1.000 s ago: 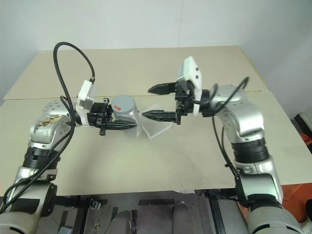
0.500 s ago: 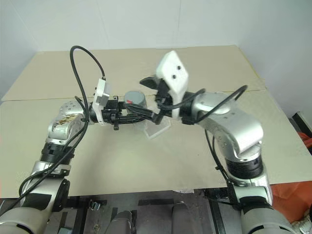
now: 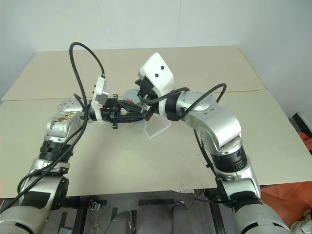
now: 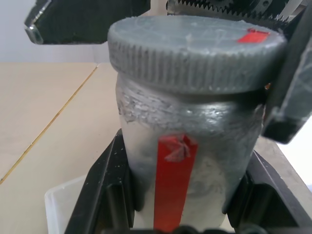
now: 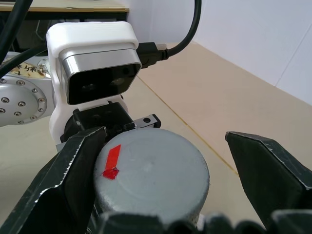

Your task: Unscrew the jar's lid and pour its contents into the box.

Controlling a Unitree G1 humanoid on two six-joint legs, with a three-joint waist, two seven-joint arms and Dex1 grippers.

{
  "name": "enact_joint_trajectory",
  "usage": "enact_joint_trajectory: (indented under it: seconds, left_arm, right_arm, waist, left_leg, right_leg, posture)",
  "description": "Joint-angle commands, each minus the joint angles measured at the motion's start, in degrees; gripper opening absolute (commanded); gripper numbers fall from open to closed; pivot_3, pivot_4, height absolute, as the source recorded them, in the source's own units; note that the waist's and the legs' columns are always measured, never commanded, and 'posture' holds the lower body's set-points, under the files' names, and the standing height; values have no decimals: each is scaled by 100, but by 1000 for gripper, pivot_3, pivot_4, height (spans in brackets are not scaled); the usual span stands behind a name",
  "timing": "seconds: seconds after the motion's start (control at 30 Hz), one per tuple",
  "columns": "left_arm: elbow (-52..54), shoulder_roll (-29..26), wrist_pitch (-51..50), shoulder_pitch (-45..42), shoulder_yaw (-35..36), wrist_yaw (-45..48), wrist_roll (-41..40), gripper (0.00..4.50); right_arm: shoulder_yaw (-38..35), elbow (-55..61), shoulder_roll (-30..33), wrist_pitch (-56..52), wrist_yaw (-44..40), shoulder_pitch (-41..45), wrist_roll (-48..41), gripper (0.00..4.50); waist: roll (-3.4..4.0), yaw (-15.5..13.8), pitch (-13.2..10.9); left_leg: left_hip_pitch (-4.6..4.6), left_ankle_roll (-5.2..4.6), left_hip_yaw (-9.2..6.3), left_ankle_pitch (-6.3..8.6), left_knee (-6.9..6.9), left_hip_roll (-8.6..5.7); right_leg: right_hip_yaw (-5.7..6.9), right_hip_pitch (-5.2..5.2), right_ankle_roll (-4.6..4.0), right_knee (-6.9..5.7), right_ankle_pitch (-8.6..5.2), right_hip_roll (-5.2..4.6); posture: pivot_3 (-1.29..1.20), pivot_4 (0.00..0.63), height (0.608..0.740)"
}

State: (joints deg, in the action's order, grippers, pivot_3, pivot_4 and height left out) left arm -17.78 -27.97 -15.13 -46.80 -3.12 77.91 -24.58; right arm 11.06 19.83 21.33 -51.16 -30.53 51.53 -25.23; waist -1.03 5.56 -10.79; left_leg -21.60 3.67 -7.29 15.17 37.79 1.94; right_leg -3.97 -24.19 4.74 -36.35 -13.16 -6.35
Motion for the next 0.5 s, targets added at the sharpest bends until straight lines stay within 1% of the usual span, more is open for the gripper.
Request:
enact_joint_trajectory:
  seconds: [0.03, 0.2, 0.4, 0.5]
  left_arm:
    - [345, -236, 49, 64, 191, 168, -138, 1920]
    - [464, -432, 42, 188, 258, 251, -218, 1920]
    - [541, -625, 22, 286, 354, 350, -300, 1920]
    - [584, -694, 6, 325, 383, 395, -338, 1920]
  right_arm:
    - [-517, 17, 232, 154, -49, -4, -14, 4464]
    - [-836, -24, 437, 219, -220, -87, -243, 4464]
    - [-1053, -103, 742, 319, -383, -201, -440, 4464]
    - [-1108, -121, 882, 332, -477, -270, -466, 4464]
  waist:
    - [0, 0, 0]
    - [0, 0, 0]
    - [0, -6, 0]
    - [0, -66, 0]
  left_leg:
    - [0, 0, 0, 0, 0, 0]
    - [1, 0, 0, 0, 0, 0]
    - [0, -1, 0, 0, -1, 1]
    - [-2, -1, 1, 0, 0, 0]
  right_leg:
    - [0, 0, 0, 0, 0, 0]
    - [0, 1, 0, 1, 0, 0]
    - [0, 1, 0, 3, 0, 0]
    - [1, 2, 0, 13, 0, -1]
  posture:
    - [0, 150, 740]
    - [0, 150, 740]
    - [0, 150, 740]
    - [0, 150, 740]
